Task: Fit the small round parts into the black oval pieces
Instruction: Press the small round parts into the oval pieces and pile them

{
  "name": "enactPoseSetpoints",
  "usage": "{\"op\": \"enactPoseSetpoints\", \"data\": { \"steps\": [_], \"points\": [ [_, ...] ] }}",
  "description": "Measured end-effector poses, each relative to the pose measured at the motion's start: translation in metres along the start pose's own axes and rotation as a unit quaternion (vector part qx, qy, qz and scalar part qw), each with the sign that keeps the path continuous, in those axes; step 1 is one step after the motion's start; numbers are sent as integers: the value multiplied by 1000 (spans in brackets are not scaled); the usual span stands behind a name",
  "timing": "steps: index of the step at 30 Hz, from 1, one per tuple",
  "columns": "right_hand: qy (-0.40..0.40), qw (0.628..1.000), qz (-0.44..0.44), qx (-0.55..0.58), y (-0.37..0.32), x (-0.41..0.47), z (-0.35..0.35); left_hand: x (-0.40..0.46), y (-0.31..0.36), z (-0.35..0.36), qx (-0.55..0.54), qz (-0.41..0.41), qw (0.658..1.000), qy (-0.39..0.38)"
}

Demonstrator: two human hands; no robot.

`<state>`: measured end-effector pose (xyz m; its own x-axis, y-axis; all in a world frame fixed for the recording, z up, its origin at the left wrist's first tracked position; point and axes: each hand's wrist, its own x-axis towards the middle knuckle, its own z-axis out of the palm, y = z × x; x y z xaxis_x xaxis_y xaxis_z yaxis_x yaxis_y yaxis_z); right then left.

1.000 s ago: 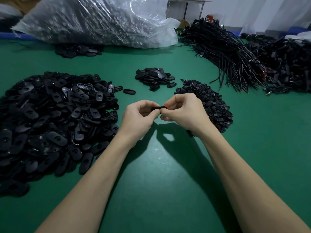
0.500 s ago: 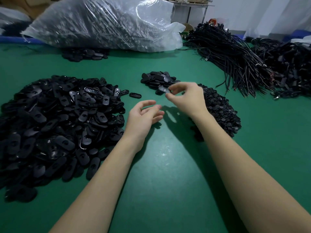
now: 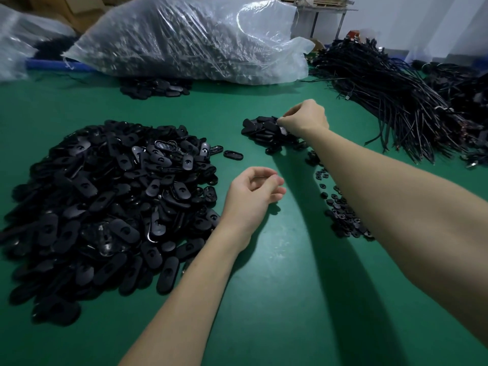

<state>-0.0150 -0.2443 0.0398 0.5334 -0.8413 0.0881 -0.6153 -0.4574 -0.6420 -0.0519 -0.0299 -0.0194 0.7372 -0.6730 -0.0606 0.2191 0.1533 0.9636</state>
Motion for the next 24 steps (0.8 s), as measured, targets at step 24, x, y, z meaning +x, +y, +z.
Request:
{"op": "enactPoseSetpoints", "data": {
  "steps": [24],
  "points": [
    [-381,918,-91,-61,5,-108,-35,-12,0,6,189,61,980,-35]
  ]
}}
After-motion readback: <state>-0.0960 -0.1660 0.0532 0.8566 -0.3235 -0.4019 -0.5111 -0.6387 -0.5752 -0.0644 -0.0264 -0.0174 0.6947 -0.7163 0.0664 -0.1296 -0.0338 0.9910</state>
